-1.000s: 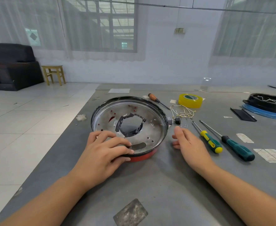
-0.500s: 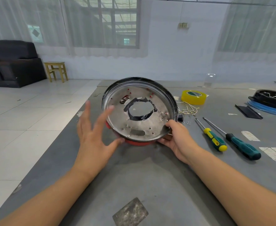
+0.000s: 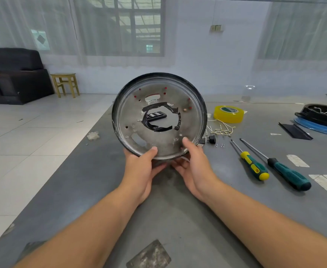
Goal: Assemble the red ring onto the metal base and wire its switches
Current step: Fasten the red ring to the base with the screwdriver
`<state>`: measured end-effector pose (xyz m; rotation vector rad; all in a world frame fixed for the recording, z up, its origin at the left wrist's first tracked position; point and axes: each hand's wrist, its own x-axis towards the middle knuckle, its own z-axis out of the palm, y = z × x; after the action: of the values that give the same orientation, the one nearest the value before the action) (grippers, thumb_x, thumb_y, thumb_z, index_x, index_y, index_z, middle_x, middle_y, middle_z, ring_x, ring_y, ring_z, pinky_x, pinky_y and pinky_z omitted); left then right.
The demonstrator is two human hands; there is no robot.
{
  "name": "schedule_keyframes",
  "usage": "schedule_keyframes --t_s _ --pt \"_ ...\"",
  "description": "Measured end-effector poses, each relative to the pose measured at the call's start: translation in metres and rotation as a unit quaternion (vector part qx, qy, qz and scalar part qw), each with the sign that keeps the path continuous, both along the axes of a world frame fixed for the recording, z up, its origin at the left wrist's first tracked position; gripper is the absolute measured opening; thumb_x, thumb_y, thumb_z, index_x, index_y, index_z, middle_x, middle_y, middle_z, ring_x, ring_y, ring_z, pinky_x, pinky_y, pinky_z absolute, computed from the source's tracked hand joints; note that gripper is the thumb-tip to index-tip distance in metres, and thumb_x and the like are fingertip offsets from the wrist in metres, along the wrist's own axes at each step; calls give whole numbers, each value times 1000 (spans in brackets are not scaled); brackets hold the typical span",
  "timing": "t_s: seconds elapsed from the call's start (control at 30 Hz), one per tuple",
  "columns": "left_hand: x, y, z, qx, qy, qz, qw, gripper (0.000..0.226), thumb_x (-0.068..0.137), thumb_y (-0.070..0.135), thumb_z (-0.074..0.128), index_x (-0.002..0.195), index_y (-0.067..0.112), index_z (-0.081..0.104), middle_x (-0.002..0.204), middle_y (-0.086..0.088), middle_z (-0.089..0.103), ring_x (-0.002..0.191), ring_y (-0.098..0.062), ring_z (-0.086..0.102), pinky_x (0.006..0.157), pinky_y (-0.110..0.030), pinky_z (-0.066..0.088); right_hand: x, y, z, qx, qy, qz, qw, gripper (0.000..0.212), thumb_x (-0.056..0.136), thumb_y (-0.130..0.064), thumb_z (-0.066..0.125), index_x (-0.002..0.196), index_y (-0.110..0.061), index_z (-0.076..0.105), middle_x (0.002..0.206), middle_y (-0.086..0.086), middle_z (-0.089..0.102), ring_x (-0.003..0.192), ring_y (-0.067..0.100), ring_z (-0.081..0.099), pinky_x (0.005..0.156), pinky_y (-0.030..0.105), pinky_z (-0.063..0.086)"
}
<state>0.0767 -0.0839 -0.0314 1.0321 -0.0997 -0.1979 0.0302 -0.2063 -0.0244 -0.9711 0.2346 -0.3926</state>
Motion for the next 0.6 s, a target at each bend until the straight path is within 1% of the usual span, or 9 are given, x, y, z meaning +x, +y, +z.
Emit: schedule_keyframes --t_s 0.03,0.07,0.13,0.2,0.27,0.37,0.47,0.6 --pt "4 3 -1 8 -14 10 1000 56 100 -2 61 143 29 44 126 -2 74 109 -27 75 75 -51 65 0 -8 1 -34 18 3 999 27 104 -28 56 128 -16 59 116 4 75 95 18 74 92 40 59" --pt "8 7 -1 21 -31 15 999 57 100 -3 63 143 29 44 125 -1 74 108 -25 76 73 -51 65 -1 -15 1 -64 35 6 997 27 105 -28 54 127 -15 62 118 5 75 96 20 74 93 43 59" --pt "14 14 -2 50 -57 21 997 58 99 -2 65 144 29 44 127 -1 74 109 -25 75 78 -55 65 0 -24 0 -98 57 10 994 22 105 -20 53 122 -11 63 115 10 76 91 22 76 83 42 62" --pt "17 18 -3 59 -65 27 996 60 98 -1 67 144 30 45 128 0 73 111 -25 75 83 -57 64 3 -25 -2 -105 67 10 992 19 103 -11 52 119 -9 63 110 11 77 84 22 77 74 38 63" --pt "19 17 -4 42 -54 30 997 57 98 -1 67 143 29 47 128 0 74 113 -24 74 83 -52 64 6 -23 -3 -108 74 11 991 18 102 -8 52 117 -9 63 109 11 77 85 23 77 70 36 63" --pt "21 15 -5 13 -31 24 999 47 100 0 63 139 23 54 126 -4 75 113 -24 74 84 -48 64 10 -22 -6 -114 84 19 990 22 101 -8 54 121 -5 63 110 13 77 92 26 77 74 37 63" --pt "19 13 -5 -10 -11 -11 1000 46 102 0 60 142 20 54 126 -6 75 114 -23 74 87 -46 64 12 -21 -8 -138 86 13 987 23 101 -11 55 121 -6 63 110 12 77 93 27 77 77 39 64" --pt "15 12 -7 -26 30 -65 997 45 102 1 61 145 12 52 124 -13 76 111 -29 75 76 -39 66 10 -21 -12 -158 82 4 984 22 100 -13 55 118 -7 65 106 11 78 91 27 77 72 36 64"
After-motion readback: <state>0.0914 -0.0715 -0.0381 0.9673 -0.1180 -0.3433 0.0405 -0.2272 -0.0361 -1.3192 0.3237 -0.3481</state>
